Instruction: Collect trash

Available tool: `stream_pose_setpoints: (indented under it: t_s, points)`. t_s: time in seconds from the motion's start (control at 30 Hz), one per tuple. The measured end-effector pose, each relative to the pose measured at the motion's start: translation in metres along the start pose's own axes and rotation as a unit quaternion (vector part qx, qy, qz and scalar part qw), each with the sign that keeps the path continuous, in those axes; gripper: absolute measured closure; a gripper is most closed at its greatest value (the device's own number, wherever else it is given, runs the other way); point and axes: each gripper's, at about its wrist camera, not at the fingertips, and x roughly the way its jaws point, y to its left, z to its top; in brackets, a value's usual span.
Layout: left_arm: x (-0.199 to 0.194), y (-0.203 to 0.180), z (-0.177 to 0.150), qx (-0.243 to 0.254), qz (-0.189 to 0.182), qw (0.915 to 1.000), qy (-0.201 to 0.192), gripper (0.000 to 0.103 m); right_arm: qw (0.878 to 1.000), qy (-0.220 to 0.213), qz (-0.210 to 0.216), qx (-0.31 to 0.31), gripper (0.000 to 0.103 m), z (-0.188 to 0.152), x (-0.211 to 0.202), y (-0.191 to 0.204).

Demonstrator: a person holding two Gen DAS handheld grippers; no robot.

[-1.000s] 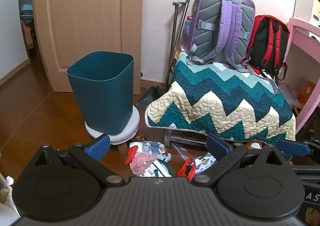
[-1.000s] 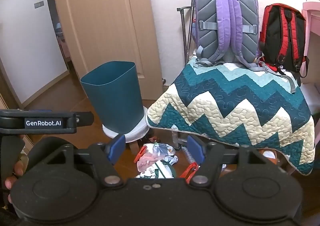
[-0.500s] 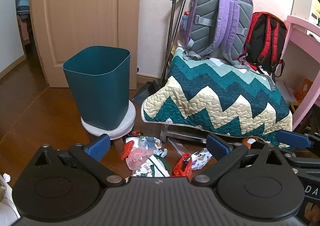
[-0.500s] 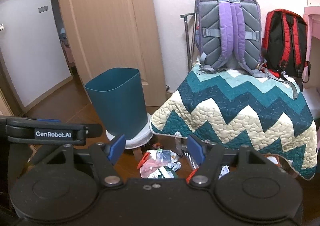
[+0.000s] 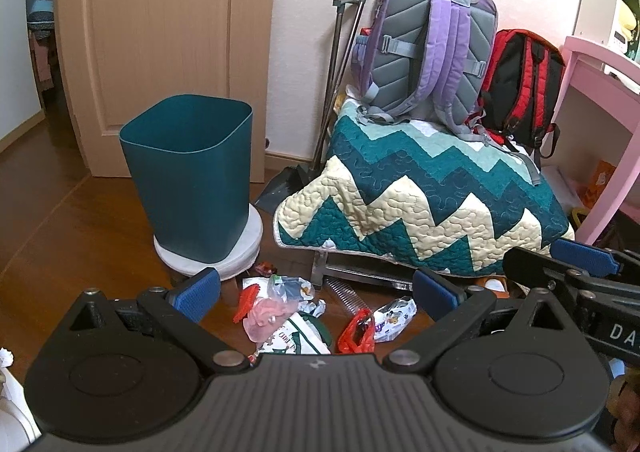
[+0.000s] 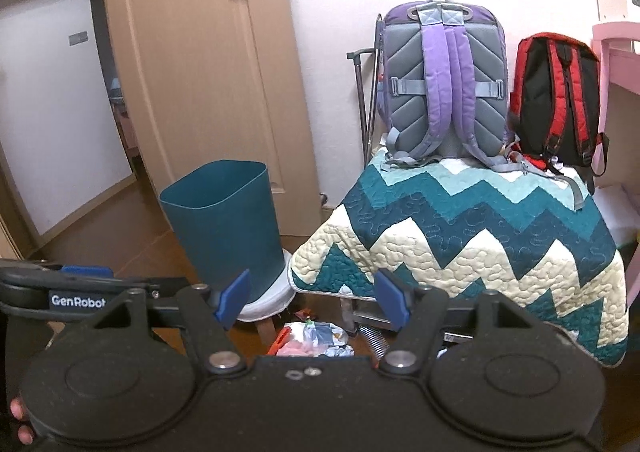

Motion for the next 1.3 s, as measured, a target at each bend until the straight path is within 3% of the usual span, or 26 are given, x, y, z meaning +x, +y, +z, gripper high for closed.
stream_pose_setpoints:
  t_s: [0.83, 1.3]
  points:
    - [0.023, 0.012, -0.003, -0.017, -0.028, 0.9991, 0.027, 0.0, 0.999, 0.039, 0.006, 0.001, 0.035, -0.001, 0.019, -0.001]
    - [0.047, 0.02, -0.001, -0.022, -0.004, 0.9985, 0.049, 0.0, 0.997, 0.067, 0.038, -0.007, 0.036, -0.002, 0.05, -0.003]
